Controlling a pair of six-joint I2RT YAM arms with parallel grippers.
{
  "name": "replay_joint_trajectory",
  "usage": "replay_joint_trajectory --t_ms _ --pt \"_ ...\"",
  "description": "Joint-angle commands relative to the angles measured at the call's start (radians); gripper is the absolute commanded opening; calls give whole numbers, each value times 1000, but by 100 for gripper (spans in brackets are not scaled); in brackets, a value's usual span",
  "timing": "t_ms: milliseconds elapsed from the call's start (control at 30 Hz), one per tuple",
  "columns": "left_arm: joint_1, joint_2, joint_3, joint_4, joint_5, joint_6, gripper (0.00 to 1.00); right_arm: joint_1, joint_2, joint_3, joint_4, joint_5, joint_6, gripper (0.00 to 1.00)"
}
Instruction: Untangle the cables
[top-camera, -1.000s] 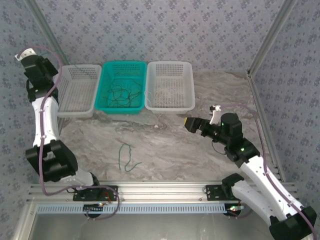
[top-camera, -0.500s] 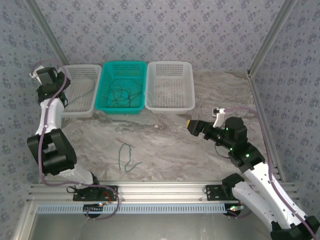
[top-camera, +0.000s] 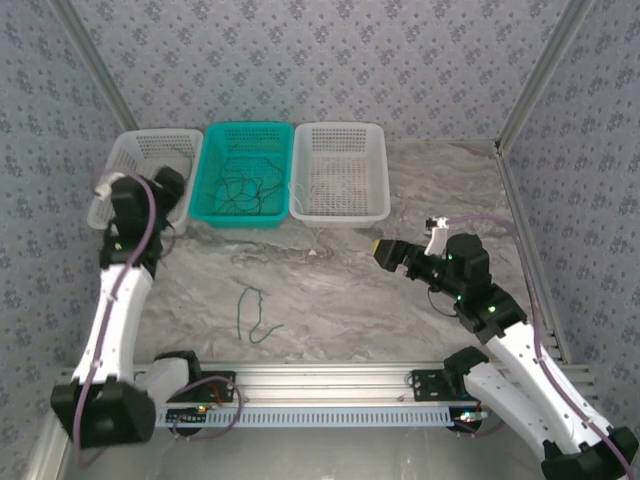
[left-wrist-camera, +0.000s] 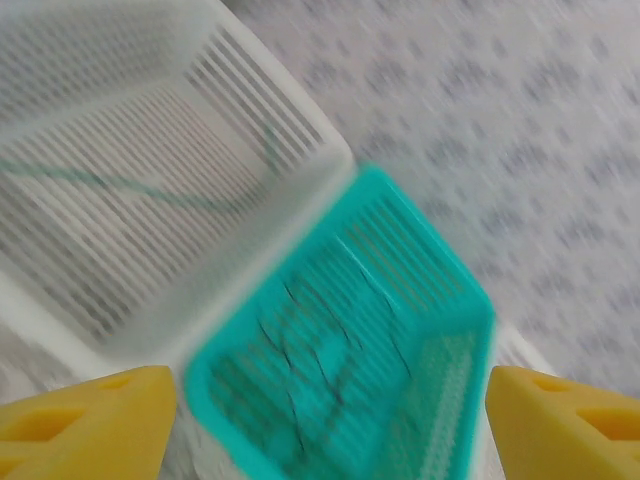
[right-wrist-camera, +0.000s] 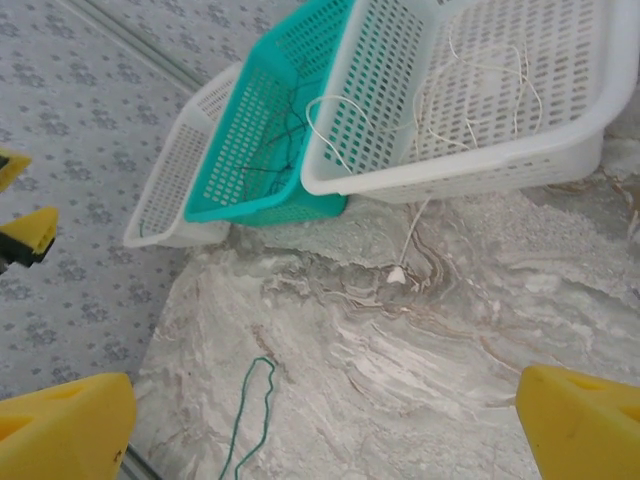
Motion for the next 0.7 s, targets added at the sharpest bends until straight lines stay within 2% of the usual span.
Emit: replay_joint_trajectory --t_ms 0,200,300,400,533,667 --pt "-147 -97 -100 -59 -29 -94 79 14 30 -1 -36 27 13 99" --pt "-475 -217 -260 -208 -126 -285 74 60 125 9 -20 44 16 98" --pt "-645 -206 -303 -263 -178 -357 71 87 172 22 -8 62 16 98" --pt "-778 -159 -323 -313 -222 -412 71 108 210 32 -2 72 16 98" --pt "-901 -89 -371 -300 -269 -467 69 122 234 33 10 70 26 98" --pt "-946 9 -366 -341 -287 -359 69 133 224 23 9 78 33 98"
